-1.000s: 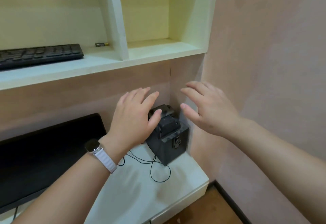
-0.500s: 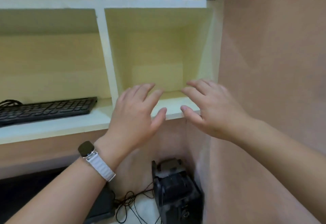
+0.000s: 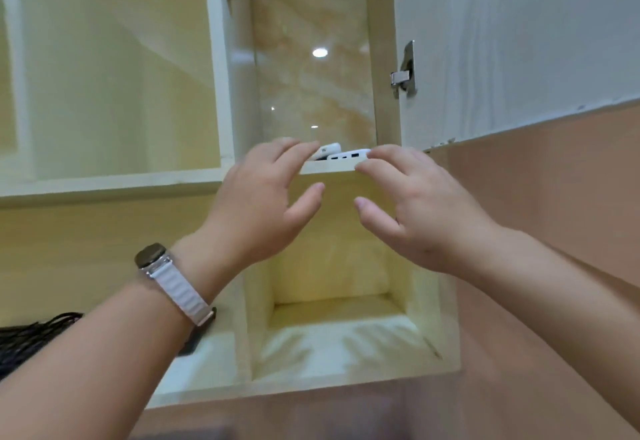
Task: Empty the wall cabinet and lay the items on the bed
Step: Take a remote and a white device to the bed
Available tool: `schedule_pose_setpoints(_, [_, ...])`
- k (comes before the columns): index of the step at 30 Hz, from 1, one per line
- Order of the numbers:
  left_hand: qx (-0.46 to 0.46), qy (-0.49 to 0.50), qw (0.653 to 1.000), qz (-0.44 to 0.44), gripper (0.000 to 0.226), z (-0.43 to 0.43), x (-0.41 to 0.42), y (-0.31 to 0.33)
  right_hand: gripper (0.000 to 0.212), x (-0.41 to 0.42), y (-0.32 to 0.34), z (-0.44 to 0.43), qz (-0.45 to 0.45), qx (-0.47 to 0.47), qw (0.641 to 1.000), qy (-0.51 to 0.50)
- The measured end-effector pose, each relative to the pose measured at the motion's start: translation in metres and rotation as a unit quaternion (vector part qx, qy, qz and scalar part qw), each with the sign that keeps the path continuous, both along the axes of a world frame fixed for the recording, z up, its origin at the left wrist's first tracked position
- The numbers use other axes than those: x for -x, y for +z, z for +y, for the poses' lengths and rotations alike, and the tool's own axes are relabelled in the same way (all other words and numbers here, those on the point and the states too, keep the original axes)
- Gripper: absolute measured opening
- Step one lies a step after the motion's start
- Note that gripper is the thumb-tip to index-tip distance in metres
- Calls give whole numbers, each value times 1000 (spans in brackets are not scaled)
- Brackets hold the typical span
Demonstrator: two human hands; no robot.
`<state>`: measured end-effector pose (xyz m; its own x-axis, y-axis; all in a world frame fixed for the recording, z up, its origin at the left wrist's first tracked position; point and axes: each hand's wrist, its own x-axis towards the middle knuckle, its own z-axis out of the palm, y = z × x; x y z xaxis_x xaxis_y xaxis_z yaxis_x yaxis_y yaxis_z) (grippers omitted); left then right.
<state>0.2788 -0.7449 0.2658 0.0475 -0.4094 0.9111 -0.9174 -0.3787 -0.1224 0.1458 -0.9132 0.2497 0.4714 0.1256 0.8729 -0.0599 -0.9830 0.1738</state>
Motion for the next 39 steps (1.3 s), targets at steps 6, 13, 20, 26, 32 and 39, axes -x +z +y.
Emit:
schedule_pose_setpoints(6, [-129, 41, 991, 13, 51, -16, -22, 86, 49, -27, 43, 4, 33, -22, 999, -17])
schedule_pose_setpoints(13, [-321, 125, 935, 82, 57, -55, -46, 130, 58, -52, 75, -1, 136, -88, 984, -69])
schedule_pose_setpoints(20, [-416, 143, 890, 121, 61, -73, -50, 129, 59, -57, 79, -7, 217, -97, 966, -100])
schedule_pose_setpoints(26, [-383, 136, 904, 133, 46, -71, -50, 125, 56, -59, 73, -6, 148, -57, 984, -85])
schedule_pose_setpoints(32, [-351, 124, 921, 114, 36, -69, -52, 120, 57, -56, 64, -15, 85, -8, 996, -30])
schedule_pose_setpoints(39, [-287, 152, 943, 73, 30, -63, -49, 115, 27, -56, 52, -25, -46, 2, 989, 140])
